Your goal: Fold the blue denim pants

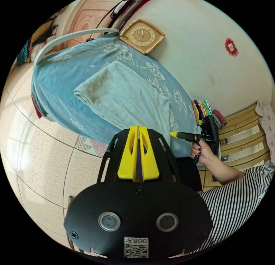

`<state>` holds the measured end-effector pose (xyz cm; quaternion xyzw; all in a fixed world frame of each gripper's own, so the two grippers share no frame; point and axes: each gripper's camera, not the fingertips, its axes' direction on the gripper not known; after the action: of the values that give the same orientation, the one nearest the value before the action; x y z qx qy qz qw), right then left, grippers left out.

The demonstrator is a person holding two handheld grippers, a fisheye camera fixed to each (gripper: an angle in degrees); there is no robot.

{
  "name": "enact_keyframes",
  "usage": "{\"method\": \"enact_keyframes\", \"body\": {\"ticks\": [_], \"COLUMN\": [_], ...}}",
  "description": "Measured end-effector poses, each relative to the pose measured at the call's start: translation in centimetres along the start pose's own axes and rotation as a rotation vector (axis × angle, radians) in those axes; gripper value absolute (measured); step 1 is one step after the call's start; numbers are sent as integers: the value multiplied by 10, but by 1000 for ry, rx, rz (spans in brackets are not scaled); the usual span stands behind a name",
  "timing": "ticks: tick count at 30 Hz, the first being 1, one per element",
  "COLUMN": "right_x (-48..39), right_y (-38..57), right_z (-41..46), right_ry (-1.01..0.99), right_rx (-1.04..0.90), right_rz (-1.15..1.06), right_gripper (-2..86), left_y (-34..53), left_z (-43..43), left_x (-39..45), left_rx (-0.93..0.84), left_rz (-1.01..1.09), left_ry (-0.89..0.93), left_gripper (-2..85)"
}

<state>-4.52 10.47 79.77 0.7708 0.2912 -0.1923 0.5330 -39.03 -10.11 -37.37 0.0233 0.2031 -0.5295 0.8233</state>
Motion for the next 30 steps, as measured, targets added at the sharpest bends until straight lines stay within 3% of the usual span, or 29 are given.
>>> {"method": "enact_keyframes", "body": {"ticks": [6,12,30], "right_x": [51,71,85], "right_y": [59,88,118], "right_z": [-7,-7,20], "right_ry": [-243,-374,-667], "right_rx": [45,90,109], "right_rz": [214,290,437], "right_gripper": [28,71,125], "left_y": [35,37,78], "left_z": [70,124,129], "left_x": [2,-7,-68], "left_rx": [-208,-363,-369], "left_rz": [-12,-62,-151], "left_ry": [281,368,466], "left_gripper": [58,65,21]}}
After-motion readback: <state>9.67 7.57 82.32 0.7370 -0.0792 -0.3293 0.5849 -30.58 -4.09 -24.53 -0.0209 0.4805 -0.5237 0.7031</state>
